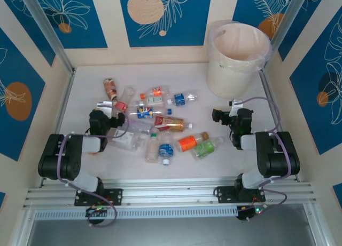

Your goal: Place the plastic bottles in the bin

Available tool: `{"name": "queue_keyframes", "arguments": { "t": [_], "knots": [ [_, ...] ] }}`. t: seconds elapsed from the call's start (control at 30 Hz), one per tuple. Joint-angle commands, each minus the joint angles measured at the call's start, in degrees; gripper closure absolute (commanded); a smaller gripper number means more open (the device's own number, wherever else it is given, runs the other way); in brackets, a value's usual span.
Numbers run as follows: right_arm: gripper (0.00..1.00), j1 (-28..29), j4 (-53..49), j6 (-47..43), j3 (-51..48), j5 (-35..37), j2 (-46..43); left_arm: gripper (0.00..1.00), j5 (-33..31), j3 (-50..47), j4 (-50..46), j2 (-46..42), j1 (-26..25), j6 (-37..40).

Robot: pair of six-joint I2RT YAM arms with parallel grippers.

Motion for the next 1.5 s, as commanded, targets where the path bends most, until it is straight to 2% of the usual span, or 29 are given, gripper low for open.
{"name": "queue_keyframes", "arguments": {
  "t": [0.0,0.9,1.0,1.23,1.37,1.47],
  "knots": [
    [0.01,0.3,0.0,-1.2,1.4,0.6,0.2,0.00,0.1,-0.3,0.3,0.1,-0.3,0.7],
    [0.01,0.2,0.4,-1.2,1.2,0.5,0.1,0.01,0.4,-0.4,0.4,0.1,-0.3,0.7],
    [0.01,0.3,0.2,-1.1,1.3,0.9,-0.1,0.01,1.3,0.6,-2.0,-0.7,-0.2,1.0],
    [0.01,0.7,-11.5,-0.8,3.7,2.9,-9.0,0.00,0.5,0.8,-8.0,-7.9,-0.3,0.9],
    [0.01,1.9,-22.8,2.4,5.4,6.6,-17.0,0.00,-1.1,1.4,-13.1,-13.7,-0.5,0.7],
    [0.01,4.5,-34.0,7.5,7.7,12.2,-24.0,0.00,-2.4,2.2,-17.8,-18.7,-0.5,0.0]
  ]
}}
